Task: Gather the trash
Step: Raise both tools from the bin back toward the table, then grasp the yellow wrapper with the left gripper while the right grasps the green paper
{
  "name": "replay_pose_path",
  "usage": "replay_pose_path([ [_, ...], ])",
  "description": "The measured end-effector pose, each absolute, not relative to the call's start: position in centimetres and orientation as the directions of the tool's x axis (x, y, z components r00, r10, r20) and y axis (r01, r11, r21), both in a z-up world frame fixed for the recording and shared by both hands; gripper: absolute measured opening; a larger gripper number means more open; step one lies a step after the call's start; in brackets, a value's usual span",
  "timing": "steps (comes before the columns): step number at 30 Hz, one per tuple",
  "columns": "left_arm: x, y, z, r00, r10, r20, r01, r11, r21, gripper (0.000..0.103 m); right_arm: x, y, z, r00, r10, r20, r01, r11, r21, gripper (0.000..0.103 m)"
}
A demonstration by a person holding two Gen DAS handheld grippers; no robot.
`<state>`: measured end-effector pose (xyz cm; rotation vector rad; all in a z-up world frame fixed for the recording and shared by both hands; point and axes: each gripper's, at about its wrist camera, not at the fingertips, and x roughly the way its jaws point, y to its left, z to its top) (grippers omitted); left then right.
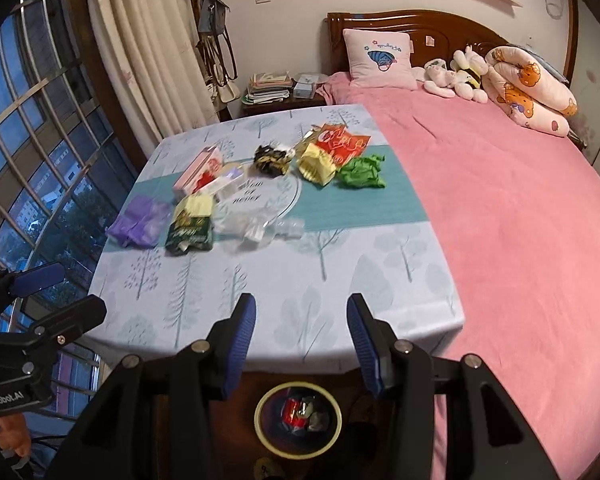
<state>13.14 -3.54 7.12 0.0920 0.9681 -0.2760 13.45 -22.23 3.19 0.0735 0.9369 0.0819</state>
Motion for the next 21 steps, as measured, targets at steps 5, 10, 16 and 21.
replay_pose_path([
  [5, 19.4, -7.0, 6.2, 0.525, -0.169, -0.834, 0.231, 0.972, -0.051, 0.080, 19.4, -25.3, 1.7, 0.581, 0.128, -0.804, -0.070, 0.992, 0.108, 0.048],
  [10, 27.1, -11.3, 4.0, 0.480, -0.141, -0.866, 0.159, 0.985, -0.072, 0.080, 26.6, -28.7, -0.4, 0.538, 0.172, -0.825, -0.122, 0.984, 0.126, 0.048],
  [16, 35.2, -14.9, 0.8, 0.416, -0.102, -0.903, 0.048, 0.995, -0.091, 0.080, 34.9, -32.3, -2.9, 0.469, 0.231, -0.853, -0.193, 0.969, 0.156, 0.048],
  [21, 40.4, -15.9, -1.9, 0.366, -0.101, -0.925, -0.045, 0.991, -0.126, 0.080, 40.9, -33.4, -5.9, 0.403, 0.285, -0.870, -0.245, 0.949, 0.197, 0.056],
])
